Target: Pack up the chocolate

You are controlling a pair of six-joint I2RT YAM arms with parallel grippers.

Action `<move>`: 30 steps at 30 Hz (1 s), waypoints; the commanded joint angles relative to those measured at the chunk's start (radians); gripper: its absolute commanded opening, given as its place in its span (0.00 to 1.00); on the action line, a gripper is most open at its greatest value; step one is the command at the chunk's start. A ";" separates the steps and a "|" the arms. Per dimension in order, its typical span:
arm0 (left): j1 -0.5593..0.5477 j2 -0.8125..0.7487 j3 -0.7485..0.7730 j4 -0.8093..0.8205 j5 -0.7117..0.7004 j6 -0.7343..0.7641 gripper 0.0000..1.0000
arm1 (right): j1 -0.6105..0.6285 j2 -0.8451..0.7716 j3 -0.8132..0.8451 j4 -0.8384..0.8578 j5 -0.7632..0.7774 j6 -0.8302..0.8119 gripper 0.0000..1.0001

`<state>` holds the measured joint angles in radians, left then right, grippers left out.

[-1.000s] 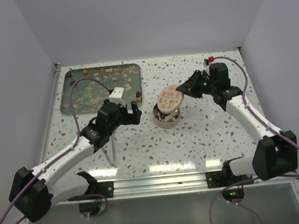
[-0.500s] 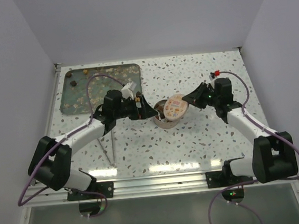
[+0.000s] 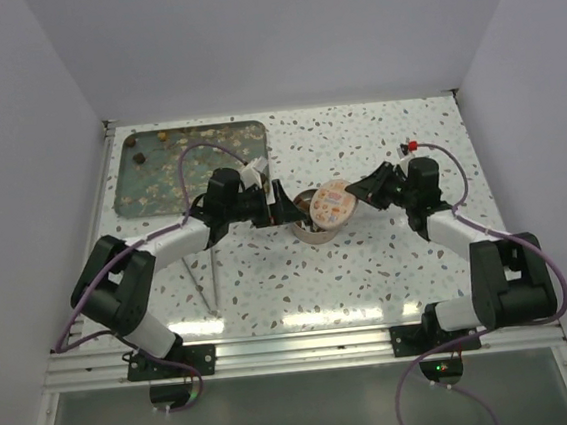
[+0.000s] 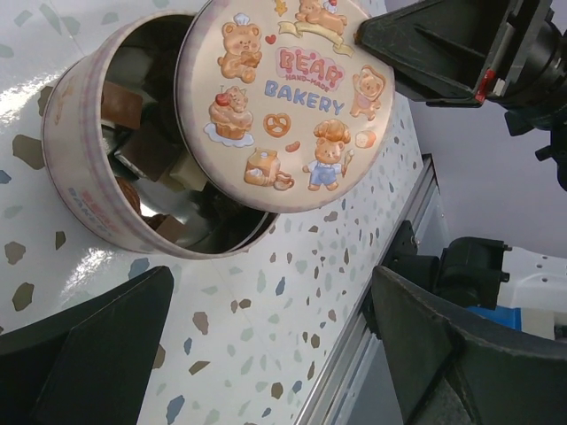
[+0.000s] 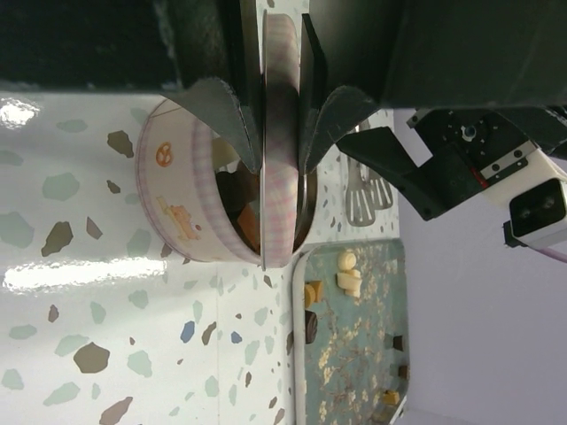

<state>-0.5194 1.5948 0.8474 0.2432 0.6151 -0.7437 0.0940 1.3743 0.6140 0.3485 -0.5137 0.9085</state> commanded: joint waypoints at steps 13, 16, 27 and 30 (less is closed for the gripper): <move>0.004 0.063 0.058 0.070 -0.032 -0.028 1.00 | -0.016 0.075 -0.036 0.018 -0.017 -0.114 0.08; 0.004 0.080 0.071 0.053 -0.054 -0.026 1.00 | -0.017 0.092 -0.037 0.003 -0.016 -0.134 0.10; 0.004 0.137 0.131 0.033 -0.077 -0.033 1.00 | -0.016 0.157 -0.023 -0.048 0.012 -0.194 0.29; 0.004 0.149 0.140 0.007 -0.092 -0.026 1.00 | -0.016 0.169 -0.022 -0.065 0.017 -0.215 0.33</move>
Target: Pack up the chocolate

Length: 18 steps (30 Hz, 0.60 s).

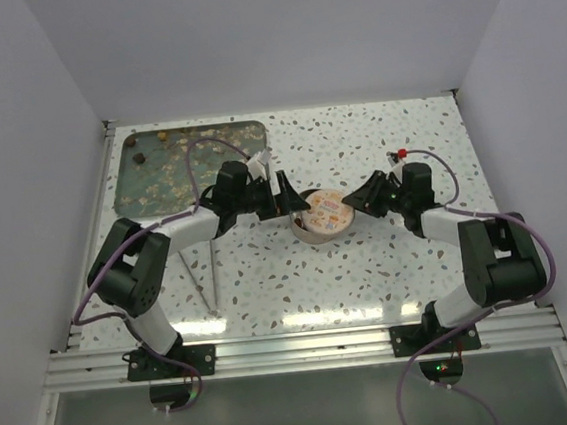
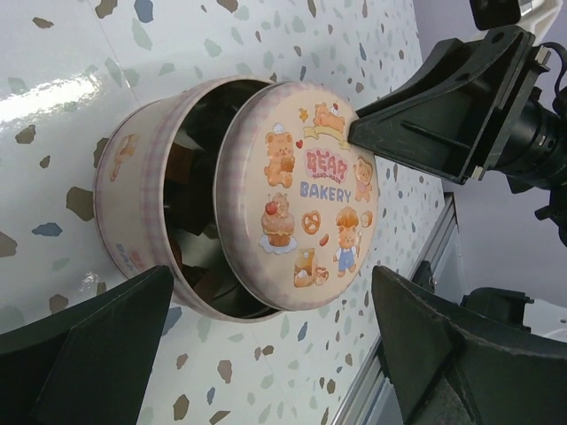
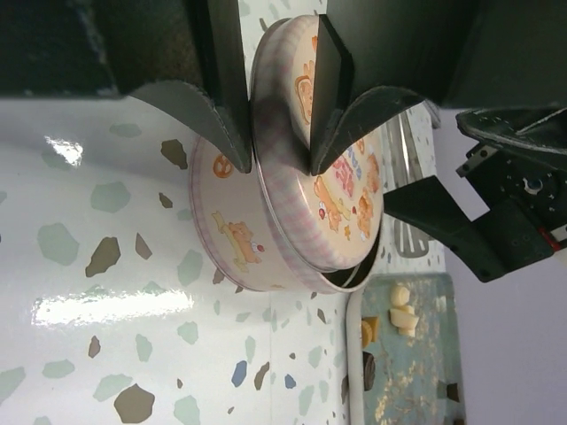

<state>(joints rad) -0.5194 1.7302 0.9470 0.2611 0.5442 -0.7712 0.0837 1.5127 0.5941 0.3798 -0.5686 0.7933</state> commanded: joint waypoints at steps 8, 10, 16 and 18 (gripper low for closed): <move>0.004 0.034 0.056 -0.077 -0.046 0.021 1.00 | -0.006 0.030 0.007 -0.090 0.073 -0.089 0.35; 0.002 0.038 0.053 -0.076 -0.044 0.021 1.00 | -0.006 0.030 0.013 -0.091 0.076 -0.082 0.35; 0.002 0.043 0.049 -0.065 -0.036 0.018 1.00 | -0.005 0.034 0.033 -0.093 0.078 -0.066 0.34; 0.004 0.048 0.047 -0.066 -0.036 0.019 1.00 | -0.002 0.032 0.039 -0.091 0.082 -0.065 0.34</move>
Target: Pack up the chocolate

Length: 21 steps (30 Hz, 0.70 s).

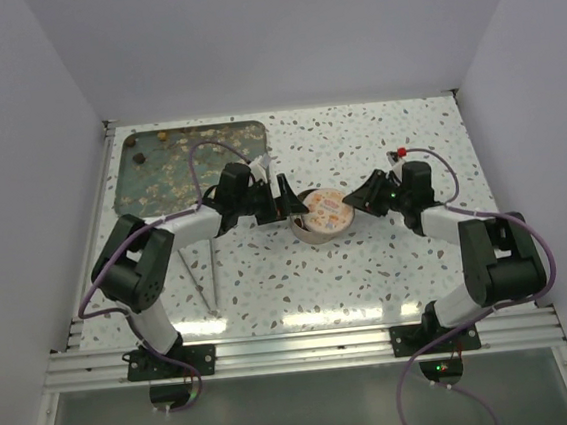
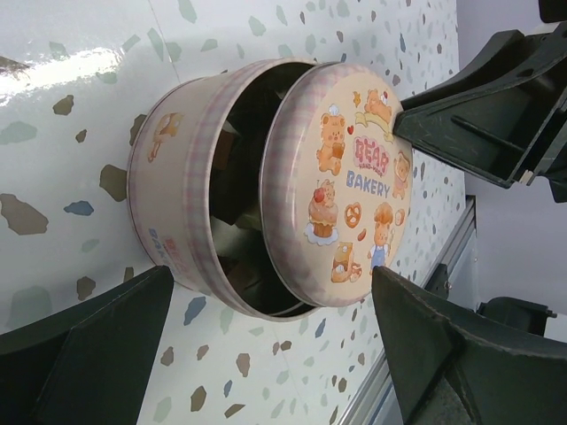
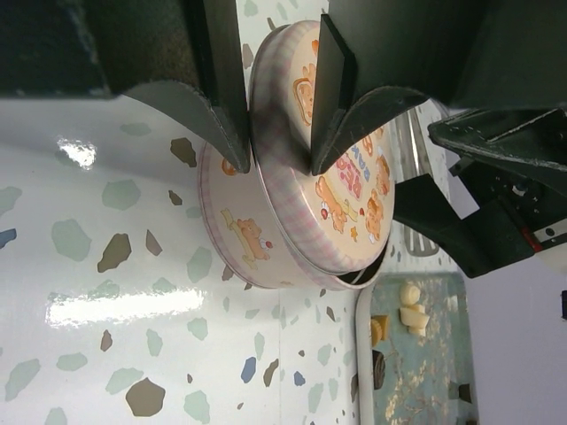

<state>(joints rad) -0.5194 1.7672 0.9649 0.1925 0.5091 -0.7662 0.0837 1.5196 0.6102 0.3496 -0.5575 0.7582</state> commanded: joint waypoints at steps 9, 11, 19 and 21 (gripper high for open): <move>0.004 0.028 0.040 0.002 0.003 0.015 1.00 | 0.019 0.047 0.059 -0.067 0.079 -0.025 0.33; 0.002 0.031 0.041 0.005 0.006 0.015 1.00 | 0.022 0.050 0.065 -0.070 0.079 -0.030 0.33; 0.002 0.031 0.038 0.002 -0.001 0.013 1.00 | 0.057 0.051 0.080 -0.092 0.093 -0.045 0.33; 0.002 0.029 0.037 0.002 -0.003 0.013 1.00 | 0.065 0.056 0.082 -0.093 0.093 -0.046 0.33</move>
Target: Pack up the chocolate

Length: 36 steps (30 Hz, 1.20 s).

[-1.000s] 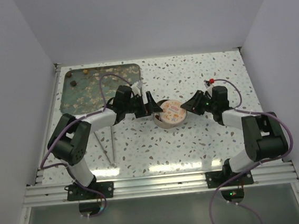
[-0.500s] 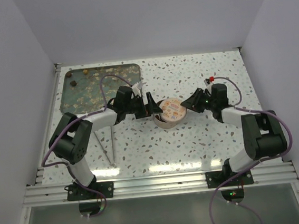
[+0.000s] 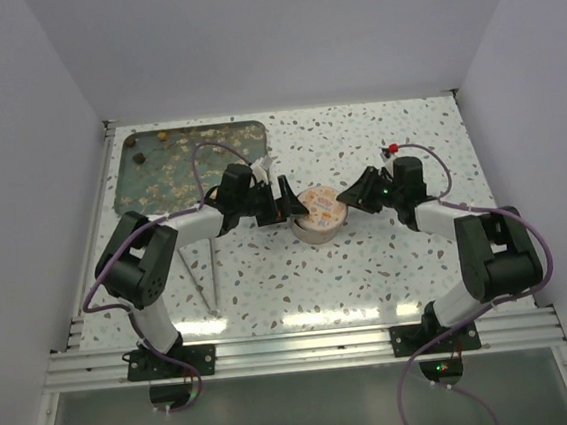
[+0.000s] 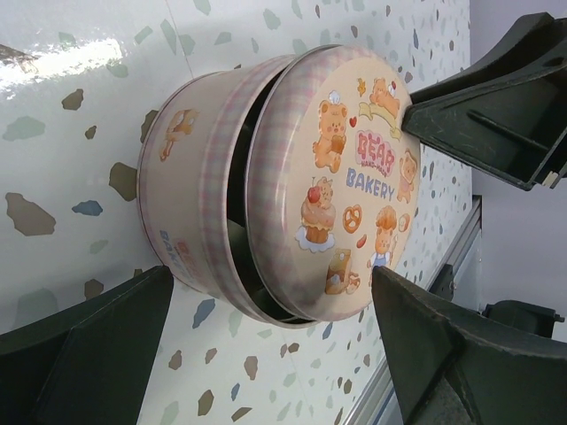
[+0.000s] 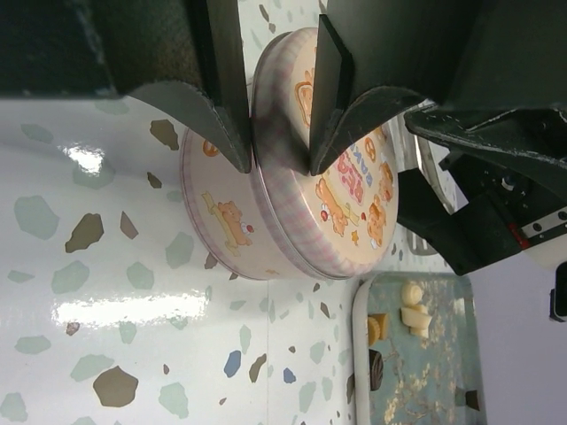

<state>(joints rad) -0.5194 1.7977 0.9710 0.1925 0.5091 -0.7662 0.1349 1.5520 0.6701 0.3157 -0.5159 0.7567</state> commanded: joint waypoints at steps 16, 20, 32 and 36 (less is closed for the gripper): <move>0.002 0.012 0.032 -0.002 0.002 0.011 0.92 | 0.054 0.051 0.049 -0.075 0.068 -0.050 0.33; 0.002 0.015 0.031 -0.034 -0.021 0.013 0.87 | 0.054 0.043 0.051 -0.081 0.074 -0.054 0.33; 0.004 -0.037 -0.025 -0.048 -0.110 -0.005 0.89 | 0.054 0.016 0.059 -0.102 0.085 -0.071 0.38; 0.004 -0.038 -0.040 -0.047 -0.122 -0.015 0.89 | 0.054 0.005 0.062 -0.112 0.091 -0.080 0.39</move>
<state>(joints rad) -0.5194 1.7924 0.9501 0.1547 0.4297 -0.7750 0.1833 1.5826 0.7078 0.2493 -0.4660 0.7170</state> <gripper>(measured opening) 0.883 0.384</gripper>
